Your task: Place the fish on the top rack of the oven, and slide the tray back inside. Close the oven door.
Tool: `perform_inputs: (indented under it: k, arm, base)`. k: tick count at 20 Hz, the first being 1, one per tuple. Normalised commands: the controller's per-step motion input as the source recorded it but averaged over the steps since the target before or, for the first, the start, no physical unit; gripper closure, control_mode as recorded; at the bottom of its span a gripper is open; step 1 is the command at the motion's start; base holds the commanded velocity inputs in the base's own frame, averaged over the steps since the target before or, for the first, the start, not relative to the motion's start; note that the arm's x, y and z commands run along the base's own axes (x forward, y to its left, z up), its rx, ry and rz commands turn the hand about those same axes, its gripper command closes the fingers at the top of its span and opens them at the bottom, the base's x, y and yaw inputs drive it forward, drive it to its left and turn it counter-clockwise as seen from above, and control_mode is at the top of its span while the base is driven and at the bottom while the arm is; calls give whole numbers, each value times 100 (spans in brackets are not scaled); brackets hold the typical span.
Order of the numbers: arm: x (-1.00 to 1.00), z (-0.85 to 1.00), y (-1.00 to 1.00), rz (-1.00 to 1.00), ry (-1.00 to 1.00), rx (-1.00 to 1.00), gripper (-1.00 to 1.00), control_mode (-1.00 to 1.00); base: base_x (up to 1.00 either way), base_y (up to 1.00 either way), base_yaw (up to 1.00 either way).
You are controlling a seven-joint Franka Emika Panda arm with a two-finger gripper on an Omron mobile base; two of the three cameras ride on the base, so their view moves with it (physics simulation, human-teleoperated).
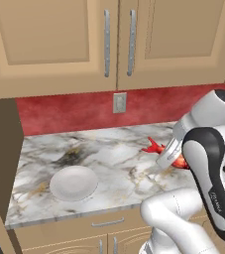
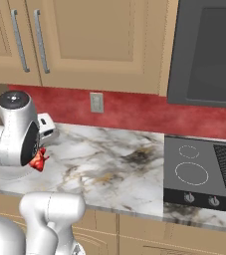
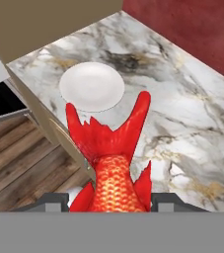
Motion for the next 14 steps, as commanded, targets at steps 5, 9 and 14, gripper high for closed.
perform_inputs:
  k: [5,9,14]
  arm:
    - [4,0,0,0,0,0,100,-100]
    - [-59,-5,0,2,-5,0,100,-100]
    - [-51,-18,21,14,0,-1,100,-100]
  base:
    - [0,0,0]
    - [0,0,0]
    - [0,0,0]
